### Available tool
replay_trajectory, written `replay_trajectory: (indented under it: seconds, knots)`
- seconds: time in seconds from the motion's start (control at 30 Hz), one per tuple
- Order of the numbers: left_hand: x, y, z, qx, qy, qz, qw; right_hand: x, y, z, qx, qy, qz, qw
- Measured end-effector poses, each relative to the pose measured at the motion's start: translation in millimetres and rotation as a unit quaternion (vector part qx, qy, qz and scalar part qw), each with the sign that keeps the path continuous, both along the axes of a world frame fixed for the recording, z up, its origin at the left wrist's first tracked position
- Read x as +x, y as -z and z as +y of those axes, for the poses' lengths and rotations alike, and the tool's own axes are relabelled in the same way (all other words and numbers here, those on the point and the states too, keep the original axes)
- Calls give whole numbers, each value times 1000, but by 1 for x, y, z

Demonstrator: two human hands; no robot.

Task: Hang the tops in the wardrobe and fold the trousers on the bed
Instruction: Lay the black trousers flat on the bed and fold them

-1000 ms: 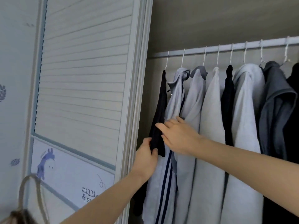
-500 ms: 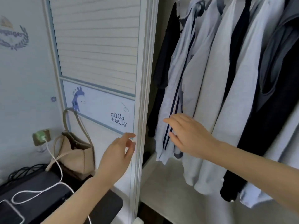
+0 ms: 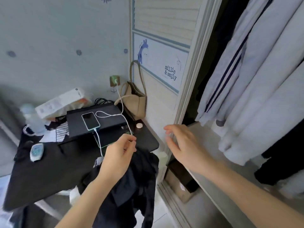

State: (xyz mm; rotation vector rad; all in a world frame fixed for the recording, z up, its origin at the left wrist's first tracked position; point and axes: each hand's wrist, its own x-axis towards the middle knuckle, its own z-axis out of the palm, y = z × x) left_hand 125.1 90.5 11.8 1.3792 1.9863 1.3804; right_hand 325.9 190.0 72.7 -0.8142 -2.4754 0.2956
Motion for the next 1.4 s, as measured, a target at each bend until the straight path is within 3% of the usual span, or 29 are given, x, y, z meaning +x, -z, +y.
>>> replay_trajectory:
  seconds: [0.17,0.33,0.43,0.53,0.63,0.8,0.93,1.03,1.1,1.17,1.23,1.27,1.33,1.37,1.4]
  knots:
    - [31,41,-74,-68,-127,-38,989,3,40,-35,-80,-86,-23,993]
    - [34,77,-132,-162,-195,-90,963,-15,85,-48,-207,-101,-84,970]
    - [19,90,-143,-189,-236,-110,947,-36,103,-38,-267,-73,-85,957]
    - [-8,97,-136,-196,-277,-94,936,-70,112,-14,-246,2,-84,966]
    - [-32,101,-123,-204,-273,-74,937,-103,120,17,-237,94,-127,958]
    - [-64,114,-96,-256,-215,-49,941,-155,138,54,-337,178,-233,895]
    - [-81,123,-79,-295,-182,-57,936,-170,154,65,-284,166,-279,902]
    - [-91,125,-68,-334,-167,-62,926,-171,152,61,-241,141,-221,934]
    - [-97,125,-59,-354,-168,-77,917,-166,142,51,-235,119,-104,959]
    - [-103,123,-47,-345,-172,-101,917,-157,131,40,-265,105,18,958]
    - [-108,118,-37,-244,-215,-214,921,-140,119,30,-330,88,106,934]
    - [-109,112,-32,-167,-242,-325,899,-130,113,26,-375,71,146,913]
    - [-113,101,-27,-39,-247,-547,799,-113,103,21,-486,14,231,843]
    - [-114,95,-26,-15,-220,-617,755,-105,101,21,-533,-12,266,803]
    - [-114,89,-23,-29,-173,-651,738,-96,100,22,-561,-26,290,775]
